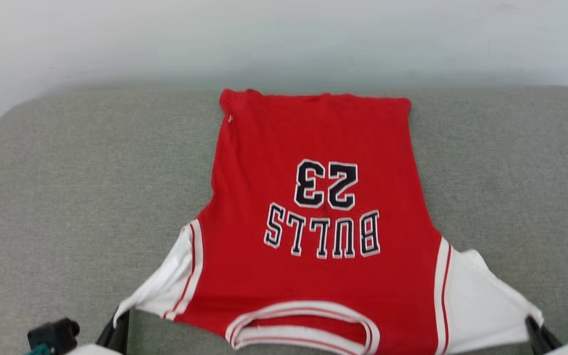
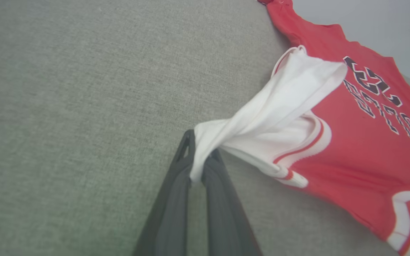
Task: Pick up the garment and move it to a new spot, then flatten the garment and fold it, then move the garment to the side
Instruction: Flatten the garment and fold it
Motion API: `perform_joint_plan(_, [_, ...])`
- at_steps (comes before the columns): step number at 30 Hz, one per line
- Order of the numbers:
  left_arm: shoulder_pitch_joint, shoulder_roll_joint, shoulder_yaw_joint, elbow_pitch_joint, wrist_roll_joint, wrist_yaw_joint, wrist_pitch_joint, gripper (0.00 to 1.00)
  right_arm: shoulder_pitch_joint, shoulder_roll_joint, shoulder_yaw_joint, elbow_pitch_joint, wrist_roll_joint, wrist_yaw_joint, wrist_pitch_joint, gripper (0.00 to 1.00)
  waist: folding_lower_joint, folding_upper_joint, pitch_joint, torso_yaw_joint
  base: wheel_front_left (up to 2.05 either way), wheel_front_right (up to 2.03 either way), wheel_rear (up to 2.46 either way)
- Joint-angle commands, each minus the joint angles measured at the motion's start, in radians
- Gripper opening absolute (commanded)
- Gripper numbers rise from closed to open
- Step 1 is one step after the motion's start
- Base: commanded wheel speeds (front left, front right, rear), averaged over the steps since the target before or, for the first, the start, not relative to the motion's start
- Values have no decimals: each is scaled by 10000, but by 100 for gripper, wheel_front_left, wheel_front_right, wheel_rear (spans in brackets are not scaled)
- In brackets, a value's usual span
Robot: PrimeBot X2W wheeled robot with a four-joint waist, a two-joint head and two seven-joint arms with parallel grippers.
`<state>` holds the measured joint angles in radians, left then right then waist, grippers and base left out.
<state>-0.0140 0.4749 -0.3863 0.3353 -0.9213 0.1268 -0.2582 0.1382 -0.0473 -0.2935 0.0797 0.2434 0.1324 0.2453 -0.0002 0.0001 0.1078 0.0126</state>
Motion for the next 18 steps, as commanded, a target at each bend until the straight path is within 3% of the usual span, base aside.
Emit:
perform_joint_plan(1, [385, 201, 44, -226, -22, 221, -17, 0, 388, -62, -162, 45, -74, -31, -61, 0, 2, -1, -182, 91, 0, 0, 0])
perform_joint_plan(11, [1817, 433, -330, -1939, 301, 1108, 257, 0, 1567, -58, -301, 184, -179, -30, 99, 0, 2, -1, -596, 343, 0, 0, 0])
perform_joint_plan(12, [1860, 405, -363, -2009, 308, 1106, 252, 0, 1541, -57, -239, 233, -80, -30, 99, 11, 2, -1, -621, 358, 0, 0, 0])
perform_joint_plan(14, [1841, 331, -436, -2170, 384, 1081, 225, 0, 1362, -56, -154, 286, -55, -28, -2, 51, 2, -1, -647, 384, 0, 0, 0])
perform_joint_plan(15, [1788, 277, -478, -2237, 387, 1058, 235, 0, 1229, -56, -102, 289, -15, -28, -69, 100, 2, -1, -655, 404, 0, 0, 0])
perform_joint_plan(18, [1559, 226, -597, -2359, 481, 1001, 258, 0, 775, -56, -225, 224, 112, -25, -280, 100, 2, -1, -631, 462, 0, 0, 0])
